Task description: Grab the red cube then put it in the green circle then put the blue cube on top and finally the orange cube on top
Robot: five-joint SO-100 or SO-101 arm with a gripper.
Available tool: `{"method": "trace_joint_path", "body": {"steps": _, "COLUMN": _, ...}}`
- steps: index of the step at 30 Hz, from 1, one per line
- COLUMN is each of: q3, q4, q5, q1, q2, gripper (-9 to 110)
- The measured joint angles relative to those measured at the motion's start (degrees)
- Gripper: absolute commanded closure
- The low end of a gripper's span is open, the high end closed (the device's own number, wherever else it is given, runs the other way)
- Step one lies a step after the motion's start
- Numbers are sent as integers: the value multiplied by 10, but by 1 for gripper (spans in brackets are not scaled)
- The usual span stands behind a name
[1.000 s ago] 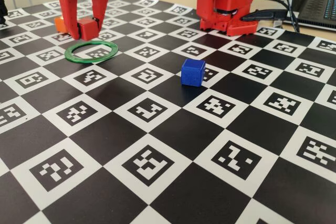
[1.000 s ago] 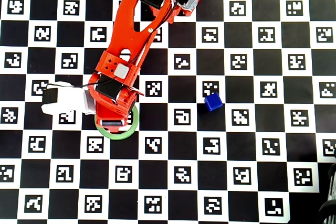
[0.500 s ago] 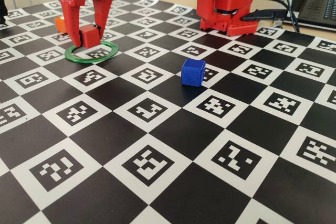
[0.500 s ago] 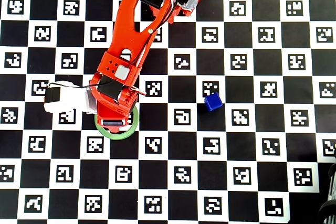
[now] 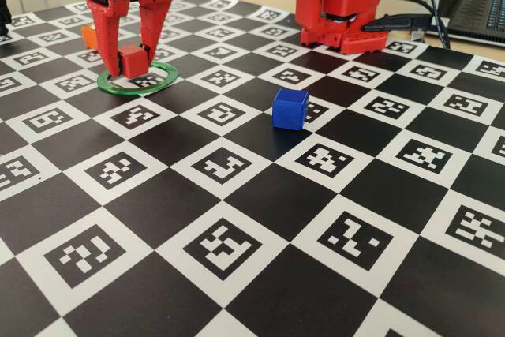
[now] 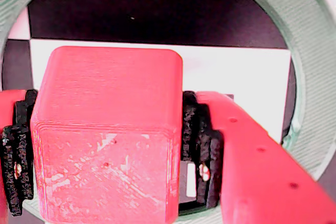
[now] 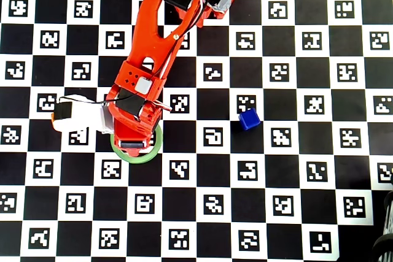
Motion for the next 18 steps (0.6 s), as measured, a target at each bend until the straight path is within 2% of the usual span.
{"method": "trace_joint_path", "body": {"steps": 18, "q3": 11, "q4": -5, "q5": -17, "q1": 0, "q2": 0, "gripper": 95}}
